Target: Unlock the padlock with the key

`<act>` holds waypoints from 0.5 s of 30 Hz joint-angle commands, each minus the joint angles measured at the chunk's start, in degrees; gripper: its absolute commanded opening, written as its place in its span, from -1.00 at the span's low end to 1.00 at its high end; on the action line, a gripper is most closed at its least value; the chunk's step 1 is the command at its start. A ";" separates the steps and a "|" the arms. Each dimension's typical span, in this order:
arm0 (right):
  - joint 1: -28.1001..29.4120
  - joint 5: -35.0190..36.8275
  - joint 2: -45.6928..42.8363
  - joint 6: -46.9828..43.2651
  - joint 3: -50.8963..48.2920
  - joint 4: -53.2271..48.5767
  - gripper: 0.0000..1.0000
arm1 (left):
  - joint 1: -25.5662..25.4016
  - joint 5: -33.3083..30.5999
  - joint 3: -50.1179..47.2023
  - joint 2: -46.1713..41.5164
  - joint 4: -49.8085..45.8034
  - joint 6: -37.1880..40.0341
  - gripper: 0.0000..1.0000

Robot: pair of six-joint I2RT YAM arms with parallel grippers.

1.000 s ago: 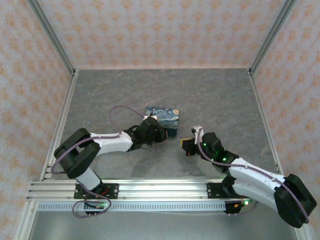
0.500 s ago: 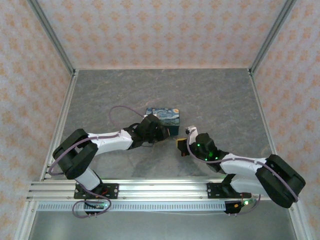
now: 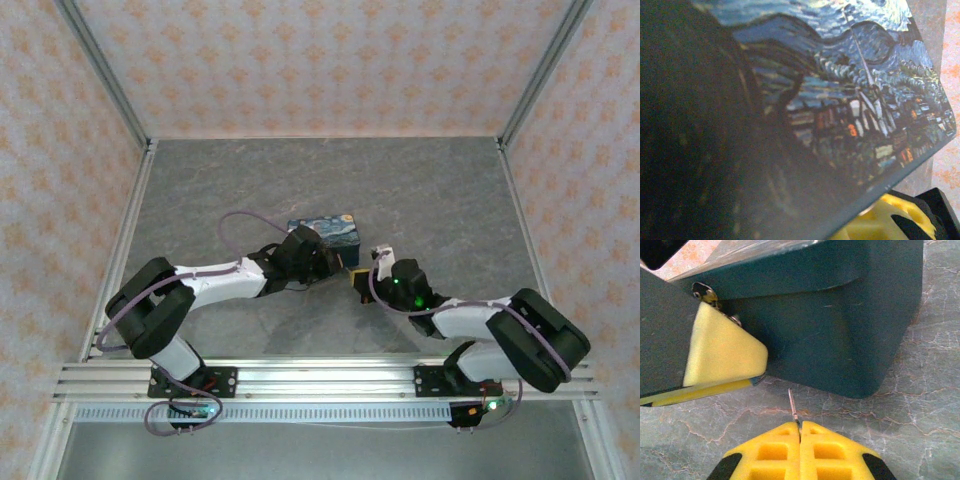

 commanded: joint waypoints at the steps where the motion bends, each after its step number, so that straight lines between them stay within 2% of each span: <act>1: -0.63 -3.76 1.09 0.42 1.12 4.17 -1.00 | 0.44 0.17 2.34 -0.22 1.48 -0.81 -0.51; 15: -1.17 -5.96 1.71 0.79 1.69 5.33 -1.00 | 0.44 0.17 3.36 0.02 0.40 -0.41 -0.51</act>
